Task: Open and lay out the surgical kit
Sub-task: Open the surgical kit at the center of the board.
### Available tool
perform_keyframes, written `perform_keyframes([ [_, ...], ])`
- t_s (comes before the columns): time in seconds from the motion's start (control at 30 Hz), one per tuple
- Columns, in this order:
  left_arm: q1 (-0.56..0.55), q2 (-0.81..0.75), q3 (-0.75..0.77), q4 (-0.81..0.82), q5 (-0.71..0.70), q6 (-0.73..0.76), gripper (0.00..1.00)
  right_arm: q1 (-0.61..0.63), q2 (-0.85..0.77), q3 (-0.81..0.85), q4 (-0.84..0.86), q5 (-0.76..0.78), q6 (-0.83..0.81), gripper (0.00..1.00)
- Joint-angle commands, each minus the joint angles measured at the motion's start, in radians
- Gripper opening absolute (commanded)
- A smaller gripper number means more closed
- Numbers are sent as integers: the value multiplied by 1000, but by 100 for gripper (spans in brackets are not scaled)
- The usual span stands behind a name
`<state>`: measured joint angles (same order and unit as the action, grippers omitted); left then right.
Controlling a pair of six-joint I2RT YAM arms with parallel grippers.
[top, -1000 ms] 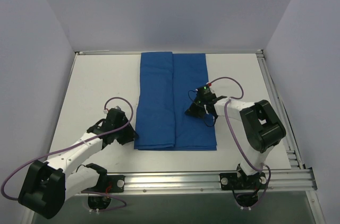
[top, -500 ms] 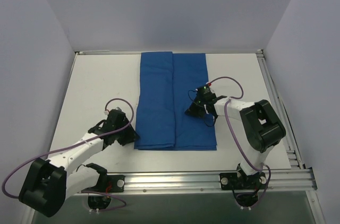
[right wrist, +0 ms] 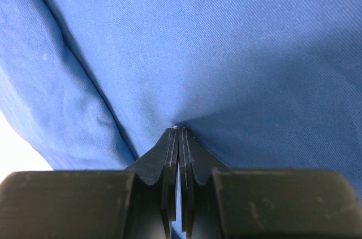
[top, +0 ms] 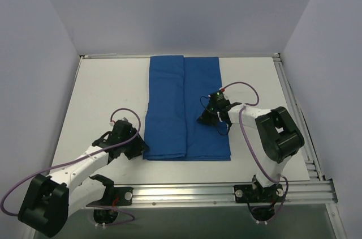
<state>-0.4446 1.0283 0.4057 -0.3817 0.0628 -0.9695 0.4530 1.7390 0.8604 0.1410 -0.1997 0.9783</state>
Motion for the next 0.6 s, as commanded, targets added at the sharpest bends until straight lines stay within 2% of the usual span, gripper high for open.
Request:
perform_keyframes([
  [0.0, -6, 36, -30, 61, 37, -20, 56, 4, 60, -37, -181, 75, -52, 0],
  [0.1, -8, 61, -53, 125, 69, -35, 53, 3, 62, -34, -181, 77, -52, 0],
  [0.27, -14, 98, -47, 145, 85, -41, 46, 4, 57, -34, -185, 77, -53, 0],
  [0.33, -13, 92, -48, 144, 81, -41, 40, 4, 57, -32, -185, 82, -56, 0],
  [0.37, -14, 85, -48, 136, 71, -43, 31, 4, 56, -32, -187, 83, -55, 0],
  [0.47, -14, 30, -38, 83, 26, -41, 20, 3, 59, -37, -182, 83, -59, 0],
  [0.57, -16, -42, -4, -15, -23, -23, 13, 4, 67, -43, -179, 86, -64, 0],
])
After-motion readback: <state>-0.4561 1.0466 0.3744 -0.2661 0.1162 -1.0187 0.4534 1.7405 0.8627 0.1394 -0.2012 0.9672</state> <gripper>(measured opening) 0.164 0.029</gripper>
